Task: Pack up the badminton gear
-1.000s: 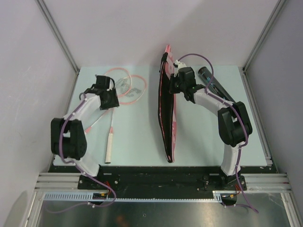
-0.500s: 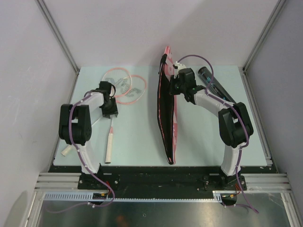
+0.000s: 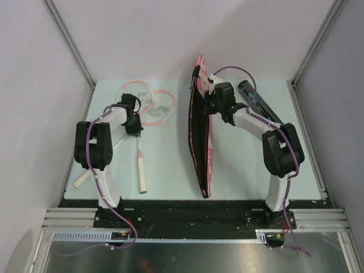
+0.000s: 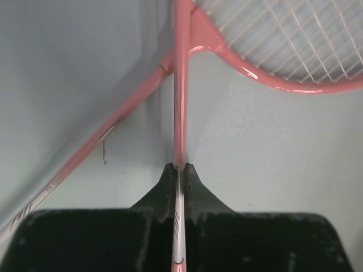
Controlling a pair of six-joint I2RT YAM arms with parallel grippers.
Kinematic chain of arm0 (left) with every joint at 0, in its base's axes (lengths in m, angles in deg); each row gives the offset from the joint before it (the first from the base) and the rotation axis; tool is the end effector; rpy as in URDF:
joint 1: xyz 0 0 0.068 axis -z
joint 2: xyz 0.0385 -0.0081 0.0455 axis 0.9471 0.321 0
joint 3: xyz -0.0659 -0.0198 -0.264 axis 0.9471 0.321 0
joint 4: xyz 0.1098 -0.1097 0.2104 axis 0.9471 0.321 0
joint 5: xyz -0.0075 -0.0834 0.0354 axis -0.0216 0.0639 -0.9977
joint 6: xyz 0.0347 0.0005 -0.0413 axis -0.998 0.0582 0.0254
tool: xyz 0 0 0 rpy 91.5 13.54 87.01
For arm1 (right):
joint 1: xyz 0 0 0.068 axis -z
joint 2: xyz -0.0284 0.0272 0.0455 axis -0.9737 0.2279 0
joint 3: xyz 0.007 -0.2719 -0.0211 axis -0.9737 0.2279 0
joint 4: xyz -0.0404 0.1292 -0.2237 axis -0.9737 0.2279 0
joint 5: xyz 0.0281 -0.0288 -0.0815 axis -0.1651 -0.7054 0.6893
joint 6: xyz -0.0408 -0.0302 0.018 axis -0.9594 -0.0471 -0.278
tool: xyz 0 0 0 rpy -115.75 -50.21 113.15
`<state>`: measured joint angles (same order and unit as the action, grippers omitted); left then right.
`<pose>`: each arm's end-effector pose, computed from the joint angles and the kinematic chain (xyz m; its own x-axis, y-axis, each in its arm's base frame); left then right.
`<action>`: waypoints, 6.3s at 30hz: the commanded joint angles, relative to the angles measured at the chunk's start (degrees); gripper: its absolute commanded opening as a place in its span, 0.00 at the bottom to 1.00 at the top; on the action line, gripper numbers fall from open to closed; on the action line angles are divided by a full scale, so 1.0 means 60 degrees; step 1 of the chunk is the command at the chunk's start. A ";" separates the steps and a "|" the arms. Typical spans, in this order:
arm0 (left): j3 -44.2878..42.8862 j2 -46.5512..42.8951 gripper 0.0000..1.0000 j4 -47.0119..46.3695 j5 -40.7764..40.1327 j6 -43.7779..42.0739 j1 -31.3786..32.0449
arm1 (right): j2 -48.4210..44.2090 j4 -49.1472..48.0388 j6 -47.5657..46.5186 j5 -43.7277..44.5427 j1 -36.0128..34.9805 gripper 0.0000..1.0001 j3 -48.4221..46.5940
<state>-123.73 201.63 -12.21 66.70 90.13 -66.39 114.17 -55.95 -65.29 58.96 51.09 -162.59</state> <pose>0.3914 -0.0327 0.1633 -0.9147 -0.2195 -0.3393 -0.2025 0.9756 -0.0850 0.4018 0.1994 0.2478 -0.5709 0.0225 -0.8207 -0.4058 0.8613 0.3058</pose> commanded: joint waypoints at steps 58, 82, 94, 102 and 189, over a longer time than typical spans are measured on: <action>0.0312 -0.7092 0.00 0.0607 -0.2526 -0.1234 0.4811 | -0.1593 -0.0555 0.5522 0.5586 -0.0369 0.00 0.0968; 0.0896 -0.5965 0.00 0.0578 -0.8545 -0.3535 0.6948 | 0.0662 -0.2530 0.4806 0.3891 0.0143 0.00 0.0252; 0.1424 -0.4514 0.00 0.0461 -0.9923 -0.3843 0.7667 | 0.0165 -0.2180 0.5406 0.4399 0.0085 0.00 0.0296; 0.1907 -0.4207 0.00 0.0461 -1.0699 -0.4135 0.7872 | -0.0040 -0.2604 0.5319 0.4649 0.0012 0.00 0.0311; -0.8112 0.2268 0.00 0.1706 -0.2846 0.2090 0.6012 | -0.1110 -0.7159 0.7060 -0.1840 0.0466 0.00 0.4236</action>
<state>-168.93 212.21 4.82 56.15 98.48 -30.81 110.26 -95.99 -26.72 53.91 55.37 -138.39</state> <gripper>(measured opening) 0.022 0.028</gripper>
